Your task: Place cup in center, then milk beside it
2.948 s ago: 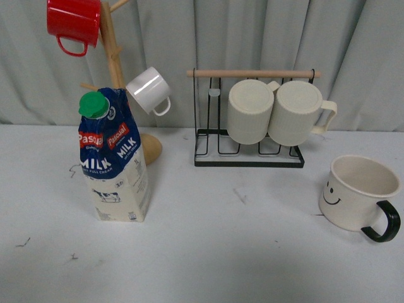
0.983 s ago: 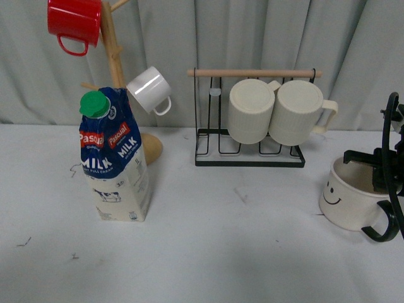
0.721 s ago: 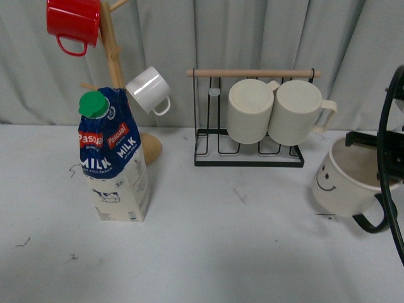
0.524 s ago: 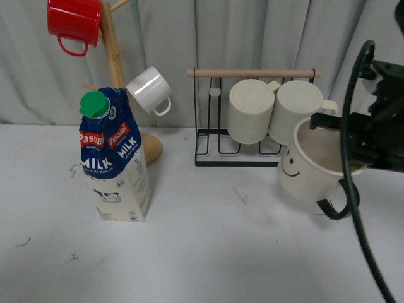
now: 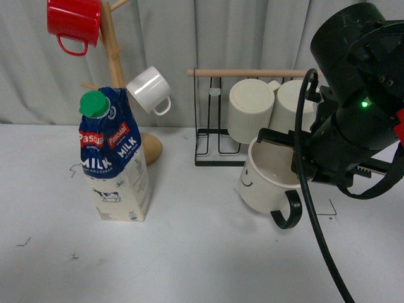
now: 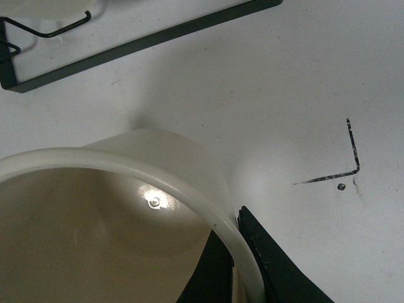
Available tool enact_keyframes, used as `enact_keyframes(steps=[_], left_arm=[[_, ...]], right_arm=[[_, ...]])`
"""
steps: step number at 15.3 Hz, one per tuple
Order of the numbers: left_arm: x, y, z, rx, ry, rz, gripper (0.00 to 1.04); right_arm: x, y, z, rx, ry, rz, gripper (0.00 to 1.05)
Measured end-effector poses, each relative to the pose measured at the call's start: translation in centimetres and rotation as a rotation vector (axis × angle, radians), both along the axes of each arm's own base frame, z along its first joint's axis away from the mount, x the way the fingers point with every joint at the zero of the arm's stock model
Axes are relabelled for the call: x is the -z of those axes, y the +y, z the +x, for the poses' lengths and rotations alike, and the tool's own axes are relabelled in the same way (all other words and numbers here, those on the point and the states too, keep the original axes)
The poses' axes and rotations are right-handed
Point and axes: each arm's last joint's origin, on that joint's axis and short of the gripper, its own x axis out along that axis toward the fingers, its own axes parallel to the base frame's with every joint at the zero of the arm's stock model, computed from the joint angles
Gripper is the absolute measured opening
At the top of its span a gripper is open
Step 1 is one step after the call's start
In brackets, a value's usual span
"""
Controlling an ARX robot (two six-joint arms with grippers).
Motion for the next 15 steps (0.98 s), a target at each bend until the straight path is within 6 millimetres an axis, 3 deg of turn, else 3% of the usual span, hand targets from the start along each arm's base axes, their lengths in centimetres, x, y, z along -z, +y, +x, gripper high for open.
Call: enact_keyframes(steps=[5, 10, 11, 12, 15], left_arm=[[0.0, 0.0, 0.0, 0.000, 0.000, 0.000, 0.98], [0.0, 0.0, 0.0, 0.000, 0.000, 0.000, 0.98], [0.0, 0.0, 0.0, 0.000, 0.000, 0.000, 0.98], [0.0, 0.0, 0.0, 0.000, 0.000, 0.000, 0.98], [0.0, 0.0, 0.0, 0.000, 0.000, 0.000, 0.98]], right_arm=[[1.6, 1.9, 0.6, -0.028, 0.050, -0.020, 0.03], [2.2, 2.5, 1.4, -0.037, 0.070, -0.036, 0.05], [2.2, 2.5, 1.4, -0.034, 0.067, -0.039, 0.12], [2.1, 2.6, 1.5, -0.035, 0.054, -0.035, 0.29], [0.9, 2.7, 0.4, -0.058, -0.013, -0.010, 0.61]])
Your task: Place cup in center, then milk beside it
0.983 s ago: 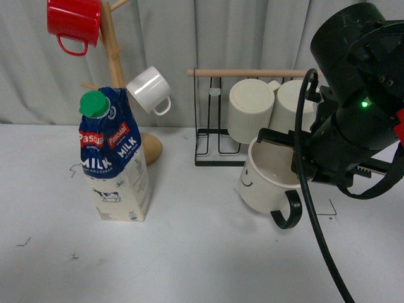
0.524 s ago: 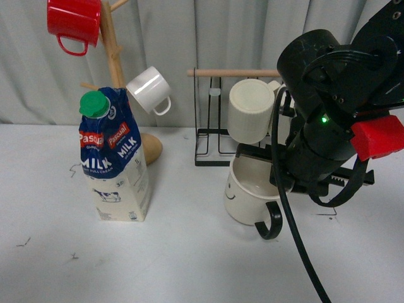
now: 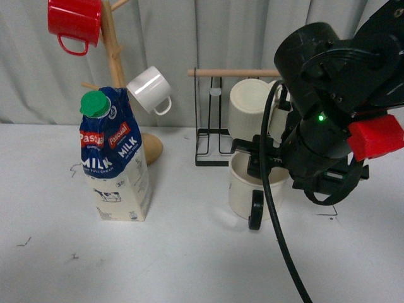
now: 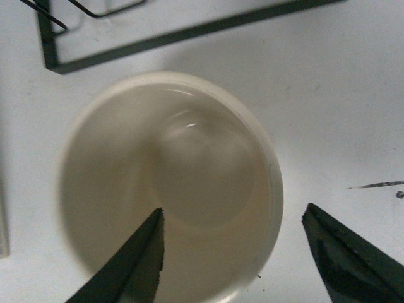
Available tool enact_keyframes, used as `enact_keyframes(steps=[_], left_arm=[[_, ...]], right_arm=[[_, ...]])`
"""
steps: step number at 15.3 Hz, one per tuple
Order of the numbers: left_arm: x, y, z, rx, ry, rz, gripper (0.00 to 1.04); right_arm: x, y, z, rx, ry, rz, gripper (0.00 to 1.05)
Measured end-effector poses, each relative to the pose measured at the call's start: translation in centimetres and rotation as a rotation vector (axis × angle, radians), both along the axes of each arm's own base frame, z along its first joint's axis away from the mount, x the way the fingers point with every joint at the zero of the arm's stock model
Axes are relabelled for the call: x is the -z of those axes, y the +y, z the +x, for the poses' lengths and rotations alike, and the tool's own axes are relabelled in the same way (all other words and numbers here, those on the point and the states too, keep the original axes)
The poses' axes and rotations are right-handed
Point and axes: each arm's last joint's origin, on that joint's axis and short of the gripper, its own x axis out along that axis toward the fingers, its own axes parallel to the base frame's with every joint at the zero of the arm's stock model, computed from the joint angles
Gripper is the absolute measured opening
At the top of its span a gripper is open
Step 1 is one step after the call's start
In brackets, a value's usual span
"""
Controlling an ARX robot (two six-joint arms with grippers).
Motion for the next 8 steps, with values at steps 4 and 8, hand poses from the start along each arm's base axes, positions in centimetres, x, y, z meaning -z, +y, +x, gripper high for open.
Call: enact_keyframes(steps=[4, 8], left_arm=[[0.0, 0.0, 0.0, 0.000, 0.000, 0.000, 0.98], [0.0, 0.0, 0.0, -0.003, 0.002, 0.000, 0.98]], right_arm=[[-9.2, -0.8, -5.0, -0.044, -0.414, 0.005, 1.00], [-6.6, -4.4, -8.6, -0.010, -0.827, -0.193, 0.68]])
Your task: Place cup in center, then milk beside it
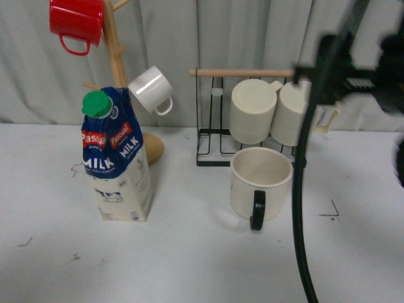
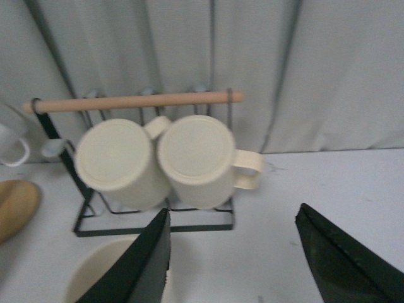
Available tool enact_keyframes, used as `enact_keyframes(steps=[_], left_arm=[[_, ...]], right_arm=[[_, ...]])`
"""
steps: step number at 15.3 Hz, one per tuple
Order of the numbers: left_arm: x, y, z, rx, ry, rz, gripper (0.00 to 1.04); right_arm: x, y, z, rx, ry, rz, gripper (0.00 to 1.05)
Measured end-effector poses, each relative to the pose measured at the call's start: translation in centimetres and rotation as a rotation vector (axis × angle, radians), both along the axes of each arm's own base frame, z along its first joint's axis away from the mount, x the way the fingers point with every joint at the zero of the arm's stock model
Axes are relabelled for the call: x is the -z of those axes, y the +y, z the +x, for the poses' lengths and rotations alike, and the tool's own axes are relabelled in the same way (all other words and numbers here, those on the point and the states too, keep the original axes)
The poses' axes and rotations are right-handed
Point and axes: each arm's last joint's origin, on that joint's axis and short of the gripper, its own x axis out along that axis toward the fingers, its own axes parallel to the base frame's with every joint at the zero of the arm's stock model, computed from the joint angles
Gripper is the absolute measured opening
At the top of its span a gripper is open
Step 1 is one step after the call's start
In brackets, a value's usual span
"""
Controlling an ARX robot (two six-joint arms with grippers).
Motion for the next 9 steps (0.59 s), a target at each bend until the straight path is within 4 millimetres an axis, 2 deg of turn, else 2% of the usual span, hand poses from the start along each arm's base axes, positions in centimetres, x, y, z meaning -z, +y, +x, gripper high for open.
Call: enact_keyframes(steps=[1, 3, 4, 5, 6, 9], left_arm=[[0.0, 0.0, 0.0, 0.001, -0.002, 0.000, 0.98], [0.0, 0.0, 0.0, 0.003, -0.002, 0.000, 0.98], [0.0, 0.0, 0.0, 0.003, -0.002, 0.000, 0.98], [0.0, 0.0, 0.0, 0.003, -0.002, 0.000, 0.98], [0.0, 0.0, 0.0, 0.003, -0.002, 0.000, 0.98], [0.0, 0.0, 0.0, 0.003, -0.002, 0.000, 0.98]], right_arm=[[0.9, -2.2, -2.0, 0.015, -0.058, -0.036, 0.55], [-1.8, -4.5, -5.0, 0.023, -0.239, -0.019, 0.31], [-1.4, -5.4, -6.4, 0.015, -0.236, -0.026, 0.19], [0.1, -6.0, -7.5, 0.008, -0.178, -0.045, 0.08], [1.3, -6.7, -8.5, 0.006, -0.131, -0.063, 0.02], [0.7, -8.2, -11.3, 0.013, -0.190, -0.053, 0.02]])
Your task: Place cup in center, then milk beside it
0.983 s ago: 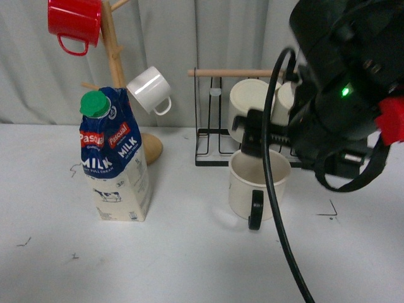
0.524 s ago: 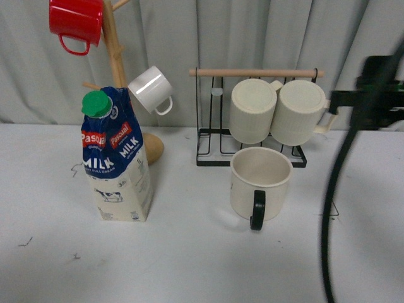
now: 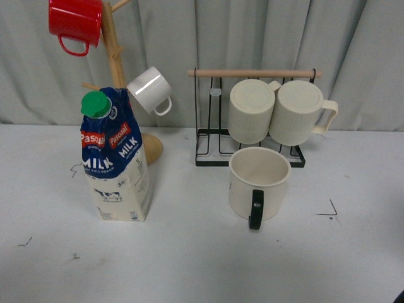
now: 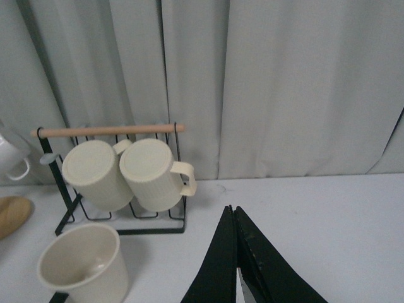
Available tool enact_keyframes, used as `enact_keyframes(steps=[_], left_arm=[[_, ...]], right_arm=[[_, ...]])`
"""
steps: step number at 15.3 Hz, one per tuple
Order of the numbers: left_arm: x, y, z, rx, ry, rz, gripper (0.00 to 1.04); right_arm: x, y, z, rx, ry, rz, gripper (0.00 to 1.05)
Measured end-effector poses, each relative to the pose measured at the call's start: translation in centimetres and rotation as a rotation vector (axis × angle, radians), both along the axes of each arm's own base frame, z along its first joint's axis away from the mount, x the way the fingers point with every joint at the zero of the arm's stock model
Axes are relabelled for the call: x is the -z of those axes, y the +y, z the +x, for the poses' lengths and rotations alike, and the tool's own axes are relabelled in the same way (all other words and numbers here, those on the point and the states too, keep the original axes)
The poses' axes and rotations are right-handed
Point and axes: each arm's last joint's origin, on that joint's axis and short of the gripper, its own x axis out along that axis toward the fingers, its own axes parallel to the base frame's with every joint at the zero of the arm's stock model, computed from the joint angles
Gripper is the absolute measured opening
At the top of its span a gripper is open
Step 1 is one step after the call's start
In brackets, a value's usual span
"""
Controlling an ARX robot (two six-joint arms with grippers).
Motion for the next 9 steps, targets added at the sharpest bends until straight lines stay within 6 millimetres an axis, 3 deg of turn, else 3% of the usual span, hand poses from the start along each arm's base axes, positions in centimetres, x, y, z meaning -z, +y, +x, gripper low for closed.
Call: enact_keyframes(steps=[5, 9], left_arm=[[0.0, 0.0, 0.0, 0.000, 0.000, 0.000, 0.98], [0.0, 0.0, 0.0, 0.000, 0.000, 0.000, 0.98]], right_arm=[[2.3, -1.6, -3.6, -0.023, 0.050, -0.004, 0.02], [1.7, -2.3, -5.2, -0.003, 0.024, -0.002, 0.02]])
